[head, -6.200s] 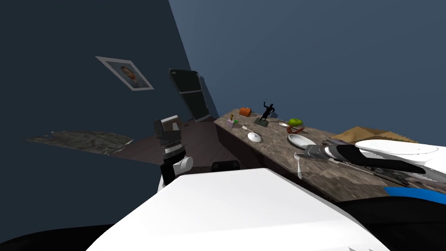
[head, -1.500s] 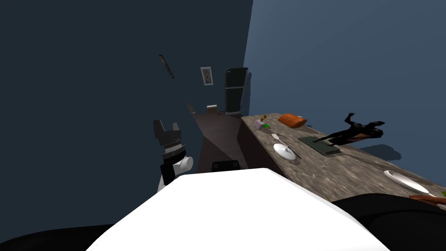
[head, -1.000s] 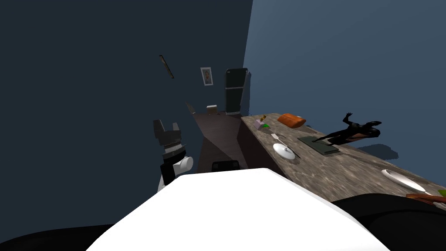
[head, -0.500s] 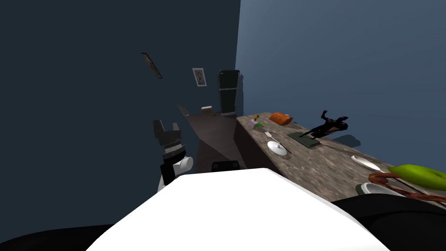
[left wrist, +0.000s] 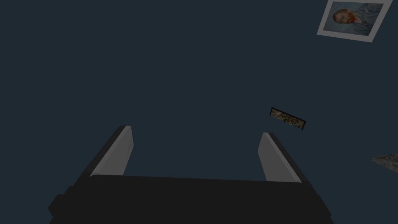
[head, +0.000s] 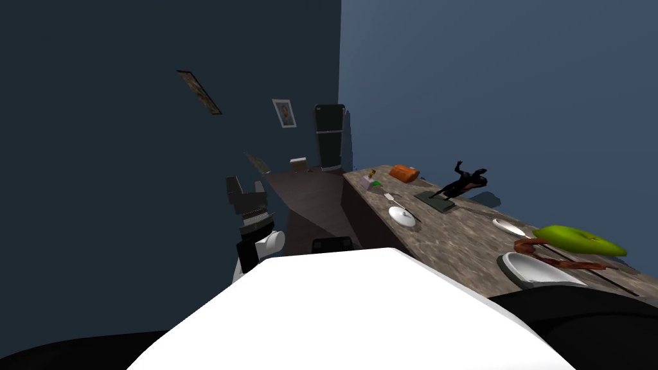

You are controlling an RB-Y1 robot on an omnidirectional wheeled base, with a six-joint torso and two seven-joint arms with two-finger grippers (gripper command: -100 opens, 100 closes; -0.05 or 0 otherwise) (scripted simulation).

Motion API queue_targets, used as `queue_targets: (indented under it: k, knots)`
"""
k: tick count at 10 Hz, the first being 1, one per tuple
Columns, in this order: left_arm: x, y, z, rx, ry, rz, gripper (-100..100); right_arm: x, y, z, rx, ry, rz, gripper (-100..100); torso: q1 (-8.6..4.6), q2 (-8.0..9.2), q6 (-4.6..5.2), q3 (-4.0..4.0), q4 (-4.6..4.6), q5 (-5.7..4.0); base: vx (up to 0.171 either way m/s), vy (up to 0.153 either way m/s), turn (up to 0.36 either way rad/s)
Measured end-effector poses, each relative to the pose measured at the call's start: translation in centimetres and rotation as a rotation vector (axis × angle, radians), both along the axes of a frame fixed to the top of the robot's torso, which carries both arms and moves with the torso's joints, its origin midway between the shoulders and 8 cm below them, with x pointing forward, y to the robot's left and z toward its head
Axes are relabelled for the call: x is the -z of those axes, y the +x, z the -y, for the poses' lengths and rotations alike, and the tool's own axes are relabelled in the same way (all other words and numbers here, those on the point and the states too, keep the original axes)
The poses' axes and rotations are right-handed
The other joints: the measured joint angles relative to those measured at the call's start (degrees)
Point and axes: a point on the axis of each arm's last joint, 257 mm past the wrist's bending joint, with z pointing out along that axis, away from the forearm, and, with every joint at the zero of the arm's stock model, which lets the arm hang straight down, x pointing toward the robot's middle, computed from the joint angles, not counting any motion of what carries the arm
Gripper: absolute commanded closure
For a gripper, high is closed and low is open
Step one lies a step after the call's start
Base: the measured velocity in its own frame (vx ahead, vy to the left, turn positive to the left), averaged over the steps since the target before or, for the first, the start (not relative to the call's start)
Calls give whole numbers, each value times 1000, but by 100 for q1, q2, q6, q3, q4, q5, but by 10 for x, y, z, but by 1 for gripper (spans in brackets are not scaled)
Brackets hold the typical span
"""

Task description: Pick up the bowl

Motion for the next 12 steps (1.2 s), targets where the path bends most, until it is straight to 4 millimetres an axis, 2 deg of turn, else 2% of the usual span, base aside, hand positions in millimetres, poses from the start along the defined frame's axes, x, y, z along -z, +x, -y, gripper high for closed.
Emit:
queue_targets:
  k: [1,2,3,4,5,7,9,10,12]
  knots:
    - [0,0,0,0,0,0,0,0,0,0,-15,-1,-12,100,5,6,-12,3,2,-6,3,9,53]
    - [0,0,0,0,0,0,0,1,-4,0,-31,-1,-31,100,3,12,-17,7,5,-11,50,-6,-321]
    - [0,0,0,0,0,0,0,2,15,-3,-47,7,-9,100,0,3,-4,3,3,-15,83,-6,-286]
    - [0,0,0,0,0,0,0,2,25,-4,-62,12,-4,100,-3,-5,-5,-2,0,-15,46,-6,-25]
    - [0,0,0,0,0,0,0,3,22,-7,-82,16,-25,100,-3,-1,-16,-1,1,-15,64,-25,-308]
    - [0,0,0,0,0,0,0,1,52,-14,-114,24,7,100,-6,-11,-13,-6,-1,-15,64,-5,-128]
    - [0,0,0,0,0,0,0,1,51,-13,-143,20,-17,100,-2,6,-17,3,3,-13,-1,2,23]
    - [0,0,0,0,0,0,0,2,49,-13,-154,18,-30,100,-2,16,-13,9,4,-17,67,-13,-313]
    - [0,0,0,0,0,0,0,-4,75,-18,-181,22,5,100,0,-5,-5,-3,0,-15,61,6,-178]
